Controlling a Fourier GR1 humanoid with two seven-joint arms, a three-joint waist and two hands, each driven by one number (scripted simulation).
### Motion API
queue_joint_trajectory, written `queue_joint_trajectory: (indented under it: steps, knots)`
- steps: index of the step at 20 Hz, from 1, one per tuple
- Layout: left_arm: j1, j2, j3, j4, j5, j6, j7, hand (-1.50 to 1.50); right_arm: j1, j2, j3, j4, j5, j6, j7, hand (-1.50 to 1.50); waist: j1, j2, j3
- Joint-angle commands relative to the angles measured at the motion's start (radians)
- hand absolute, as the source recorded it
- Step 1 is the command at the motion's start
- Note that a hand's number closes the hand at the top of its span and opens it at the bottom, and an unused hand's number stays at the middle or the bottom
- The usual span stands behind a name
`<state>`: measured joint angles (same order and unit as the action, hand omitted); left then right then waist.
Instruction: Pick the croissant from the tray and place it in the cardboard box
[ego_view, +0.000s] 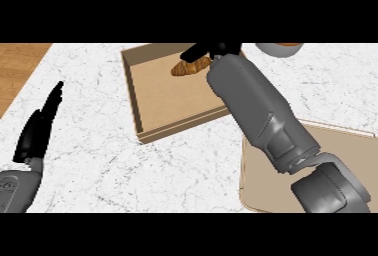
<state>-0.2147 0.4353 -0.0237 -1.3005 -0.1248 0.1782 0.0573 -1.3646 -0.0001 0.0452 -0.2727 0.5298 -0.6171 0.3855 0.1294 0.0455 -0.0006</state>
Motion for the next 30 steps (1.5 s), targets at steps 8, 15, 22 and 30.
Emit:
queue_joint_trajectory:
  steps: [8, 15, 22, 30]
  knots:
    - [0.031, -0.009, 0.021, 0.013, -0.005, 0.017, 0.003, 0.00, 0.052, 0.000, -0.135, -0.082, -0.137, -0.232, -0.276, -1.50, -0.046, -0.016, 0.001]
    - [0.102, 0.040, 0.075, -0.023, 0.020, -0.017, 0.017, 0.00, 0.141, -0.065, -0.245, -0.170, -0.252, -0.137, -0.463, -1.50, -0.096, -0.037, 0.002]
    - [0.137, 0.025, 0.113, 0.014, 0.011, -0.006, -0.034, 0.00, 0.324, -0.136, -0.183, -0.347, -0.236, -0.034, -0.376, -1.50, -0.148, -0.055, 0.000]
    - [0.136, 0.023, 0.130, -0.021, -0.001, -0.006, 0.003, 0.00, 0.650, -0.245, -0.094, -0.740, -0.242, 0.156, -0.271, -1.50, -0.159, -0.057, 0.000]
